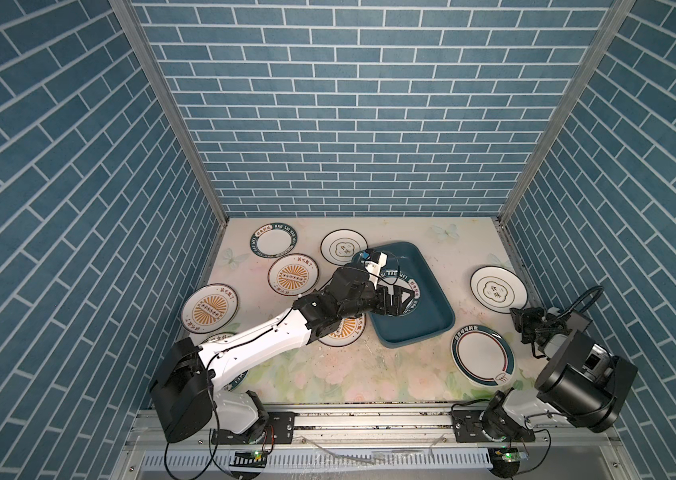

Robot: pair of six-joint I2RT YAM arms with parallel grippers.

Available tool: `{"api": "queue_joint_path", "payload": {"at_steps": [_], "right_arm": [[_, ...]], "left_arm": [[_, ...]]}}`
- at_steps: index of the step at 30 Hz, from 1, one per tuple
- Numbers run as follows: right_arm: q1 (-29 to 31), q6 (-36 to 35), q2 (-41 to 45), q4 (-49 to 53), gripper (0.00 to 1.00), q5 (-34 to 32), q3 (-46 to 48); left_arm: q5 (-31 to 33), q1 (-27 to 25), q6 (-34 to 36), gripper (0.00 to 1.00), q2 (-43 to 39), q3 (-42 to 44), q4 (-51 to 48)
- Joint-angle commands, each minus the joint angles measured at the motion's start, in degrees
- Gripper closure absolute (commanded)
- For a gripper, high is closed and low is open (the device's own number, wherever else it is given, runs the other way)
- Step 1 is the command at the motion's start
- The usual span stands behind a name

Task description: Place the plates into the plastic bin on the countertop

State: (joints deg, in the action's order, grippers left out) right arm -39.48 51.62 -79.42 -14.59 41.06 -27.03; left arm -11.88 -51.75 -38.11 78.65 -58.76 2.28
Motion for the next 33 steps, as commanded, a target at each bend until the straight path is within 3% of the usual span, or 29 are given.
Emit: {"api": "queue_joint_path", "payload": {"at_steps": [1, 14, 33], "right_arm": [[1.57, -0.55, 5.24, 4.41, 1.0, 2.77, -3.79], [16.18, -1.14, 20.88, 20.1, 1.0, -1.16, -10.78], [45.0, 0.24, 12.22, 17.23, 1.0, -14.13, -13.52]], "left_arm": [[2.97, -0.18, 1.31, 0.0, -2.27, 0.25, -2.97], [8.1, 0.72, 3.14, 0.0, -11.08, 5.93, -5.5], [8.96, 3.05, 1.23, 0.0, -15.7, 9.9, -5.36]]}}
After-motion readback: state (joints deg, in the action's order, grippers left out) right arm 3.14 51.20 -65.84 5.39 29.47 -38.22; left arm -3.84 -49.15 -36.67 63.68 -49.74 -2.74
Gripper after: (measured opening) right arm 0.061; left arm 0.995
